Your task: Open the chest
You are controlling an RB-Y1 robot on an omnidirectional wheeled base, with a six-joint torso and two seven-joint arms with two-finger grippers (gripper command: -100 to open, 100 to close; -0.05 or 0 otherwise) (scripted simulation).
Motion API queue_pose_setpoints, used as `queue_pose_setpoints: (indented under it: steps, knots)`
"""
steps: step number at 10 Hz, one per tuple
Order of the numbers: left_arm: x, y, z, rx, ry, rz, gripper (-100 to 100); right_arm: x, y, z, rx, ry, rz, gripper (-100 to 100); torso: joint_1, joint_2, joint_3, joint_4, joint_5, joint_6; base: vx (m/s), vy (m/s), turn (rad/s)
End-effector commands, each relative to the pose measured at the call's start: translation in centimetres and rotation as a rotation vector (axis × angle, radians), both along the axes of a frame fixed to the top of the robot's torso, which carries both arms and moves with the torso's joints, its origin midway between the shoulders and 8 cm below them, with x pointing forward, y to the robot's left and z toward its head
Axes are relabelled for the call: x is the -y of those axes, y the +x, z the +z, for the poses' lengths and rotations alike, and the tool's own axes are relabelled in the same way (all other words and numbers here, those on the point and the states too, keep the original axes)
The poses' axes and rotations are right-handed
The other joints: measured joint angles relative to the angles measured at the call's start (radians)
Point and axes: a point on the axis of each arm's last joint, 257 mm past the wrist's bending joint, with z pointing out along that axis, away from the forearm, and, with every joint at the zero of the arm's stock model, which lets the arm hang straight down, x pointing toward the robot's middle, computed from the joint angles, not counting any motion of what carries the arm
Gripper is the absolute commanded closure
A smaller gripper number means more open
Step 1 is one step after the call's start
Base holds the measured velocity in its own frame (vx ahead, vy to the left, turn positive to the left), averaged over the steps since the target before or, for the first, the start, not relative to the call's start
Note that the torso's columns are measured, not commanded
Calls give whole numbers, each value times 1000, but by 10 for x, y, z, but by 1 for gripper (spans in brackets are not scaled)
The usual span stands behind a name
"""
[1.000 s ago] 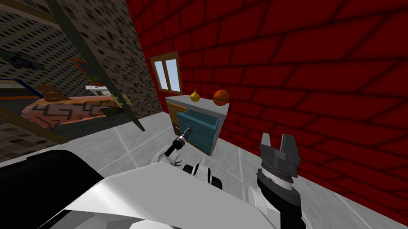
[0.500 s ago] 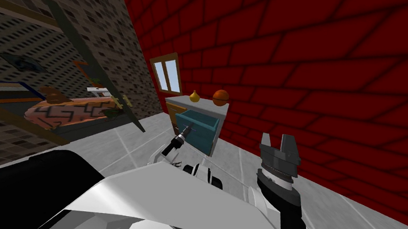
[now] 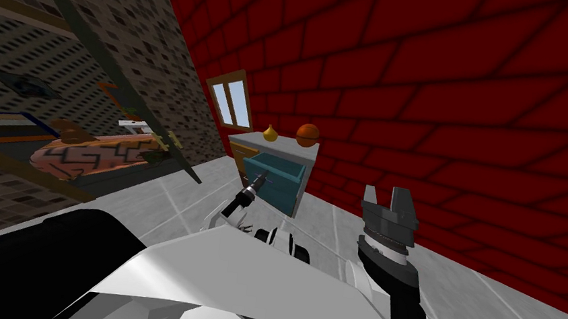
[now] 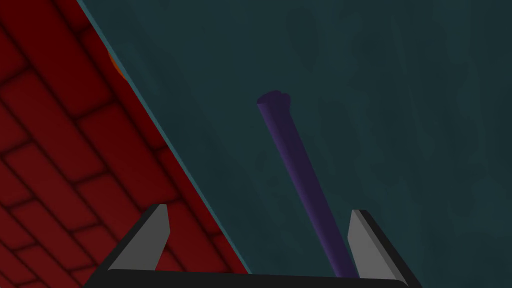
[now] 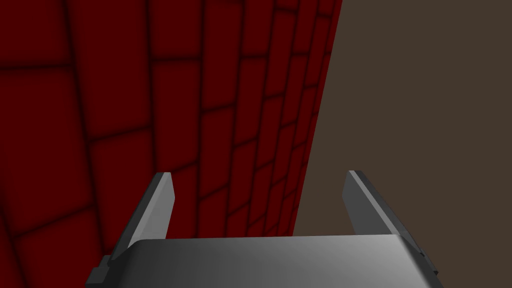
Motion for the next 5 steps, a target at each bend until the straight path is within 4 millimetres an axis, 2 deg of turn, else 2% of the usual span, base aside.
queue_pose_setpoints:
  steps: [1,5]
  knots:
    - [0,0,-2,-5,0,1,0,0,0,0,0,0,0,0,0,-2,-1,-2,1,1,0,0,0]
    - [-1,0,-6,-15,0,3,0,0,0,0,0,0,0,0,0,-6,-3,-5,2,2,0,0,0]
